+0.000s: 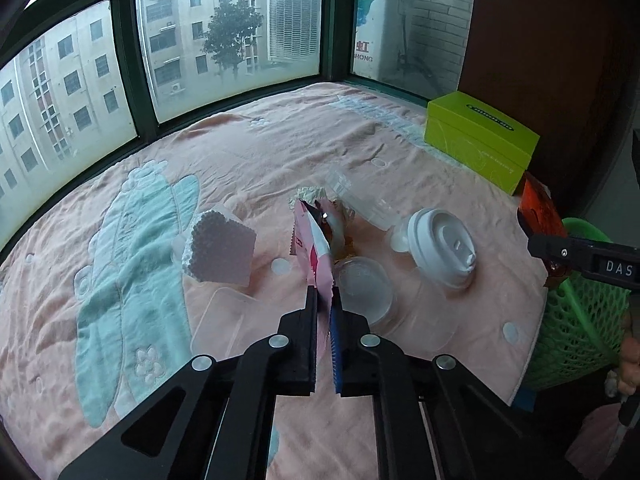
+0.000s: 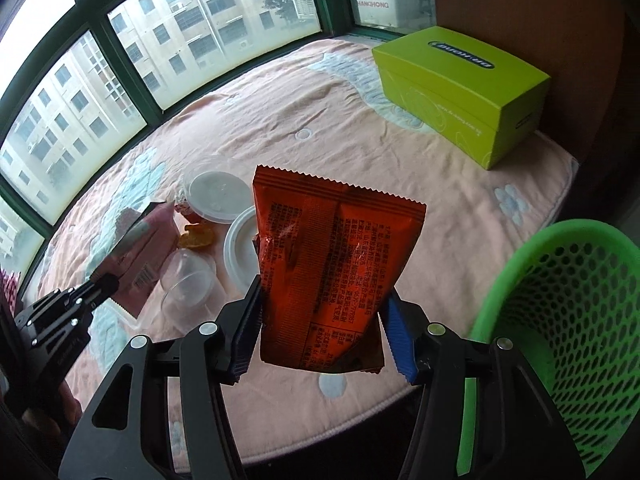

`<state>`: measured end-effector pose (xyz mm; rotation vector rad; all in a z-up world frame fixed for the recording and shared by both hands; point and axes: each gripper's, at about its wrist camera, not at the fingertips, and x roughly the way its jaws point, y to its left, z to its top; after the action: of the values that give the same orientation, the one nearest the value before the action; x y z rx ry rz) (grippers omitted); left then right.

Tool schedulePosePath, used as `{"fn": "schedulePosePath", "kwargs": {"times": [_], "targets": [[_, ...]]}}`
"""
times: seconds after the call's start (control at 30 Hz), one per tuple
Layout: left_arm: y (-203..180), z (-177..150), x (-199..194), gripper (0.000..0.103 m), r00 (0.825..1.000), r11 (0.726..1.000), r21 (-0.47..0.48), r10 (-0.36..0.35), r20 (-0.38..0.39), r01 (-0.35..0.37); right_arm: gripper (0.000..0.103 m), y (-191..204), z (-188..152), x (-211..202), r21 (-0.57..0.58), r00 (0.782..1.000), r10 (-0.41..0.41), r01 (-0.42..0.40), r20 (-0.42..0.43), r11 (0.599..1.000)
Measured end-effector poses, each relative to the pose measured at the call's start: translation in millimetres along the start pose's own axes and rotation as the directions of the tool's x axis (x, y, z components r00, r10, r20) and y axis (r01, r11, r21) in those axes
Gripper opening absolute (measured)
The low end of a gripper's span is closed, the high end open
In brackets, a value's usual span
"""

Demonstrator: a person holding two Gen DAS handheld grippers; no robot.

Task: Collect trash
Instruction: 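Grasp the pink wrapper with the left tool while the right tool carries the red bag to the basket, then open both tools over the green basket to drop bag and wrapper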

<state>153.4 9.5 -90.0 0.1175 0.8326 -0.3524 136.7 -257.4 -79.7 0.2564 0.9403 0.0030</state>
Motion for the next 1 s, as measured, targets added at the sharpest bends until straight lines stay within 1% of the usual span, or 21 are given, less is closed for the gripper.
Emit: {"fn": "schedulePosePath", "kwargs": {"times": [0.17,0.3,0.4,0.5,0.63,0.77,0.83,0.87,1.0], "targets": [[-11,2,-30,0.005,0.997,0.999,-0.005,-0.049,0.051,0.049,0.056,-10,-10,-27,0.010,0.999,-0.006,0.005,0.040,1.000],[-23,5,-53,0.004,0.994,0.998,0.004,-0.058,0.093,0.057,0.056,-22,-17,-49,0.021,0.997,-0.014,0.012,0.074,1.000],[-35,9,-69,0.004,0.988,0.995,0.008,-0.101,0.119,0.101,0.056,-33,-25,-63,0.032,0.995,-0.040,0.037,0.092,0.999],[-55,14,-79,0.004,0.978,0.987,0.042,-0.159,0.136,0.154,0.056,-48,-33,-74,0.050,0.993,-0.073,0.068,0.098,0.996],[-91,19,-80,0.004,0.961,0.967,0.099,-0.245,0.127,0.234,0.056,-73,-47,-85,0.097,0.988,-0.119,0.110,0.099,0.989],[-124,23,-75,0.004,0.944,0.944,0.147,-0.311,0.107,0.294,0.058,-100,-58,-96,0.148,0.982,-0.161,0.146,0.095,0.978],[-140,24,-72,0.004,0.936,0.932,0.173,-0.338,0.099,0.319,0.064,-112,-64,-100,0.172,0.980,-0.175,0.158,0.092,0.972],[-148,24,-71,0.004,0.930,0.924,0.186,-0.355,0.093,0.334,0.069,-119,-68,-103,0.187,0.979,-0.181,0.162,0.093,0.969],[-180,27,-64,0.004,0.910,0.893,0.227,-0.410,0.056,0.389,0.075,-140,-76,-114,0.228,0.972,-0.209,0.182,0.103,0.956]]}}
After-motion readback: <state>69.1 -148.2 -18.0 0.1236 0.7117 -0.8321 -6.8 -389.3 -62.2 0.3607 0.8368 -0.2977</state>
